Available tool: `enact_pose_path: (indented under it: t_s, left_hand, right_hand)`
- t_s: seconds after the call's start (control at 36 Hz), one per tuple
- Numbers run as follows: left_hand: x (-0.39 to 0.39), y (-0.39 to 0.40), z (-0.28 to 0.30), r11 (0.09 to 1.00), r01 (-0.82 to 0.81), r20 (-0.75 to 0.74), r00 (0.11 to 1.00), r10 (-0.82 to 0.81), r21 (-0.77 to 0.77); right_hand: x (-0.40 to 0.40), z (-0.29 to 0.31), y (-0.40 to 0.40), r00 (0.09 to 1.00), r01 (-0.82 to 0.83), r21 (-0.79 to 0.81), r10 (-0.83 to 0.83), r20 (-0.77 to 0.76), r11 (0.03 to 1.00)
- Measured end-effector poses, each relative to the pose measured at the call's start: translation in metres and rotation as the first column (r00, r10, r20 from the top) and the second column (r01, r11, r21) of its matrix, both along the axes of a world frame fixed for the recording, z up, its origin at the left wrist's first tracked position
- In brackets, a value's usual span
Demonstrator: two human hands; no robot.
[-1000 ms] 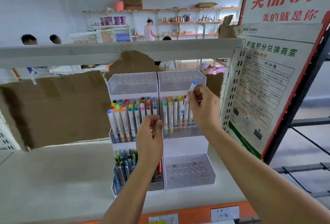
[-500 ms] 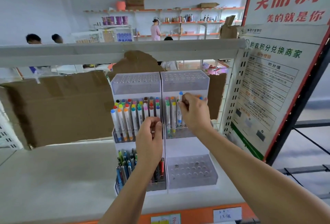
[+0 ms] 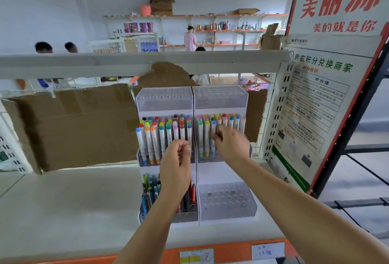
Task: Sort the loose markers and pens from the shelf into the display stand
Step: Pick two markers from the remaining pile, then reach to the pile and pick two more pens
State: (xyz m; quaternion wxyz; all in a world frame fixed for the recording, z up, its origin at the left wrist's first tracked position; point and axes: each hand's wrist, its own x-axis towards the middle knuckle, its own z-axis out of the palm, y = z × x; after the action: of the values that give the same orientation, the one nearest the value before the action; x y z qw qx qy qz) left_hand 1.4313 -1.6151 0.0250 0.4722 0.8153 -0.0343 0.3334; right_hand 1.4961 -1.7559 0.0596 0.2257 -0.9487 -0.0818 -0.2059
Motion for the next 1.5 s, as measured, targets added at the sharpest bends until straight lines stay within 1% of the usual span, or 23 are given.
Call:
enact_pose_path:
  t_s: [0.06, 0.14, 0.22, 0.31, 0.39, 0.42, 0.5, 0.61, 0.69, 0.81, 0.86, 0.92, 1.0, 1.03, 1.08, 1.17, 1.31, 1.44, 1.5]
  left_hand:
    - [-0.003, 0.003, 0.000, 1.000, -0.008, -0.017, 1.000, 0.008, -0.006]
    - [-0.010, 0.008, 0.001, 0.999, -0.034, -0.026, 0.999, 0.034, -0.004]
    - [-0.018, 0.015, 0.001, 0.996, -0.084, -0.048, 0.995, 0.085, 0.020]
    - [-0.029, 0.024, 0.001, 0.991, -0.134, -0.065, 0.989, 0.135, 0.027]
    - [-0.042, 0.035, 0.001, 0.981, -0.189, -0.082, 0.978, 0.193, 0.052]
    - [-0.047, 0.038, 0.001, 0.976, -0.208, -0.086, 0.973, 0.213, 0.061]
    - [-0.064, 0.050, 0.000, 0.960, -0.273, -0.102, 0.955, 0.278, 0.063]
    - [-0.091, 0.072, -0.004, 0.927, -0.366, -0.179, 0.910, 0.374, 0.081]
    - [-0.117, 0.090, -0.006, 0.890, -0.435, -0.234, 0.859, 0.456, 0.136]
    - [-0.148, 0.114, -0.008, 0.843, -0.485, -0.343, 0.771, 0.537, 0.232]
    - [-0.163, 0.129, -0.012, 0.829, -0.495, -0.365, 0.744, 0.560, 0.262]
    - [-0.180, 0.144, -0.016, 0.805, -0.497, -0.388, 0.706, 0.592, 0.324]
    - [-0.205, 0.165, -0.021, 0.781, -0.500, -0.431, 0.652, 0.624, 0.375]
    - [-0.213, 0.174, -0.023, 0.773, -0.498, -0.460, 0.622, 0.634, 0.394]
    - [-0.227, 0.195, -0.030, 0.756, -0.484, -0.509, 0.559, 0.655, 0.441]
    - [-0.252, 0.233, -0.043, 0.739, -0.476, -0.552, 0.493, 0.673, 0.477]
    - [-0.295, 0.286, -0.048, 0.732, -0.454, -0.630, 0.384, 0.675, 0.508]
    - [-0.330, 0.333, -0.042, 0.698, -0.457, -0.644, 0.300, 0.704, 0.551]
    - [-0.343, 0.348, -0.039, 0.695, -0.462, -0.654, 0.279, 0.703, 0.551]
  right_hand:
    - [-0.002, -0.002, -0.003, 1.000, -0.002, 0.050, 0.001, 0.015, 0.999]
    - [-0.009, -0.005, -0.005, 0.995, -0.006, 0.111, -0.005, 0.097, 0.994]
    - [-0.022, -0.006, -0.002, 0.979, -0.055, 0.043, 0.045, 0.200, 0.998]
    - [-0.035, -0.008, 0.008, 0.959, -0.142, -0.011, 0.140, 0.245, 0.990]
    - [-0.047, -0.013, 0.020, 0.920, -0.235, -0.054, 0.240, 0.308, 0.971]
    - [-0.051, -0.014, 0.025, 0.913, -0.263, -0.065, 0.270, 0.306, 0.963]
    - [-0.064, -0.017, 0.040, 0.903, -0.356, -0.096, 0.369, 0.218, 0.929]
    - [-0.082, -0.018, 0.062, 0.863, -0.467, -0.178, 0.491, 0.123, 0.866]
    - [-0.094, -0.021, 0.084, 0.822, -0.546, -0.220, 0.568, 0.046, 0.808]
    - [-0.111, -0.028, 0.118, 0.762, -0.632, -0.280, 0.645, -0.058, 0.723]
    - [-0.121, -0.030, 0.134, 0.740, -0.659, -0.292, 0.668, -0.082, 0.693]
    - [-0.133, -0.032, 0.153, 0.712, -0.686, -0.312, 0.696, -0.097, 0.658]
    - [-0.150, -0.037, 0.184, 0.668, -0.732, -0.328, 0.723, -0.177, 0.596]
    - [-0.154, -0.039, 0.195, 0.656, -0.745, -0.330, 0.728, -0.202, 0.580]
    - [-0.162, -0.043, 0.218, 0.638, -0.764, -0.323, 0.730, -0.245, 0.559]
    - [-0.172, -0.049, 0.252, 0.610, -0.790, -0.302, 0.733, -0.302, 0.534]
    - [-0.191, -0.062, 0.315, 0.574, -0.817, -0.305, 0.738, -0.355, 0.489]
    - [-0.217, -0.066, 0.372, 0.533, -0.843, -0.313, 0.760, -0.373, 0.438]
    - [-0.229, -0.066, 0.392, 0.512, -0.856, -0.309, 0.766, -0.388, 0.415]
